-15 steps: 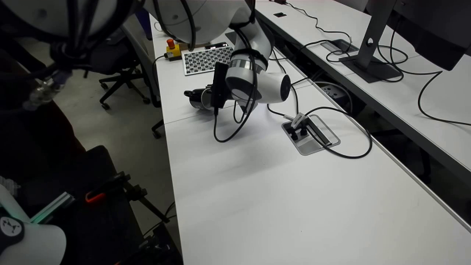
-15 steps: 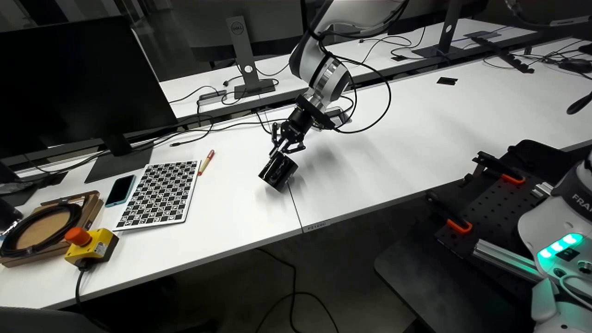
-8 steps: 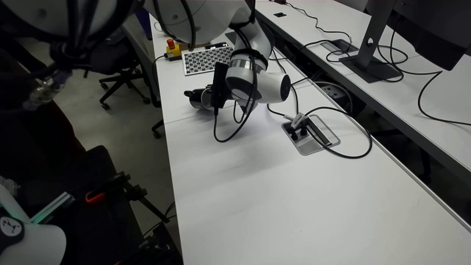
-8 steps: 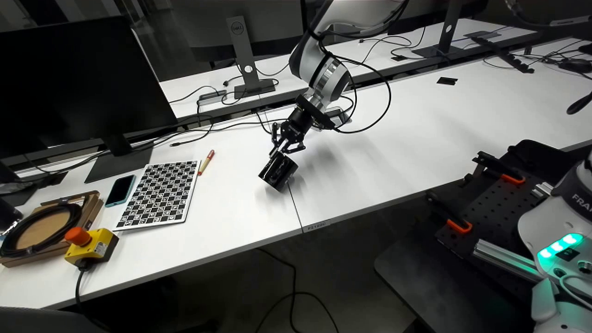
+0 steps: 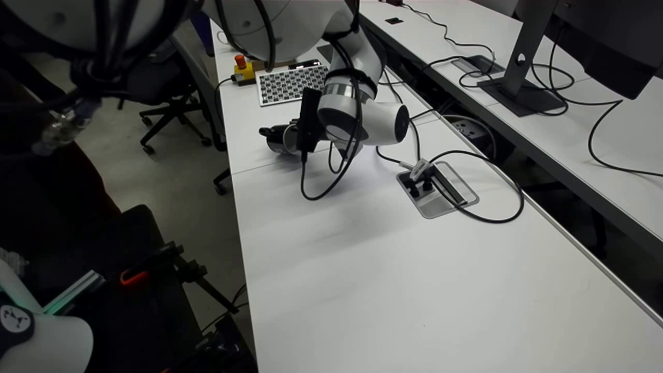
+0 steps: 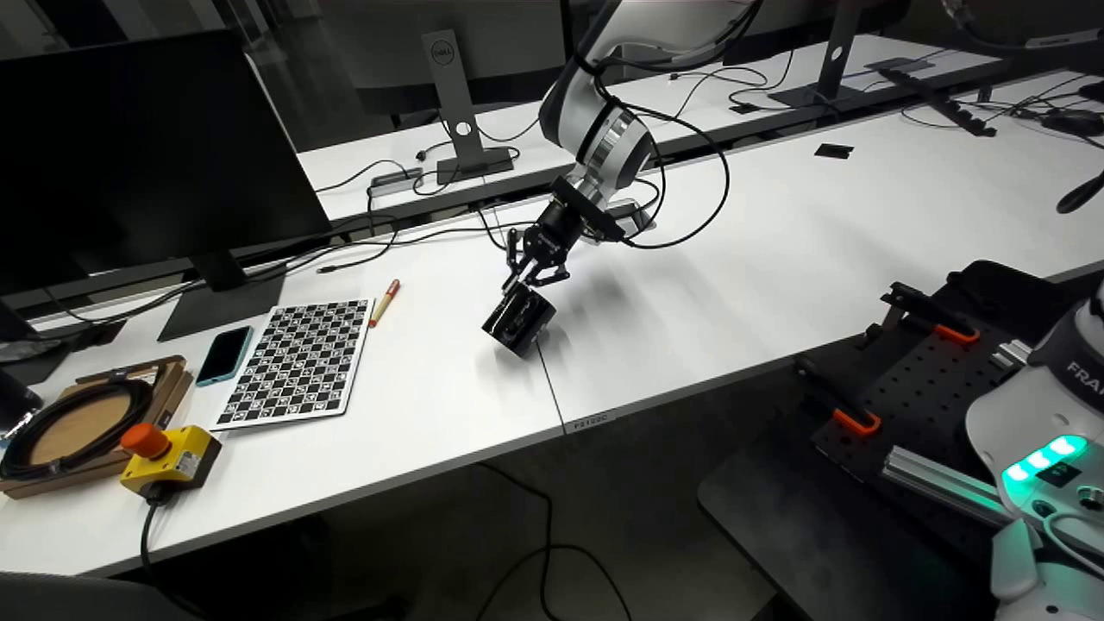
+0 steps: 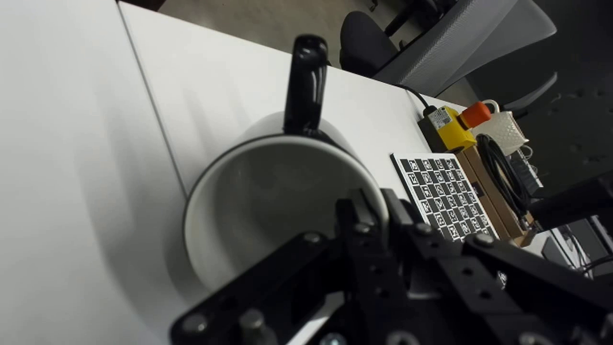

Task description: Place the black mug on its side

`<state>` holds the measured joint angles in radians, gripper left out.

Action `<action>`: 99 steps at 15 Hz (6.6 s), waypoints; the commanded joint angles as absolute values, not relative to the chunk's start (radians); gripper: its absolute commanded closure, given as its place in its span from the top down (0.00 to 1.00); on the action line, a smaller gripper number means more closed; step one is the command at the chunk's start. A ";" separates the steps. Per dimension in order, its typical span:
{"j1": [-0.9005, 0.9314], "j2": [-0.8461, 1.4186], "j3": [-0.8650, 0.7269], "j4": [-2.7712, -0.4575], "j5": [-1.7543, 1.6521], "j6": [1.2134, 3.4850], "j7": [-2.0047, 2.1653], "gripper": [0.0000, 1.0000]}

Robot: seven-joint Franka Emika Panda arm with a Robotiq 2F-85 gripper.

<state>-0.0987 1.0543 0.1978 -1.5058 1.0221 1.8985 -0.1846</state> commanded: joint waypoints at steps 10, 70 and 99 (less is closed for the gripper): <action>-0.074 1.055 0.162 -1.503 1.042 1.887 -0.183 0.80; 0.090 0.407 0.112 -2.036 0.128 2.326 -0.179 1.00; 0.046 0.202 0.055 -2.298 0.055 2.370 -0.101 1.00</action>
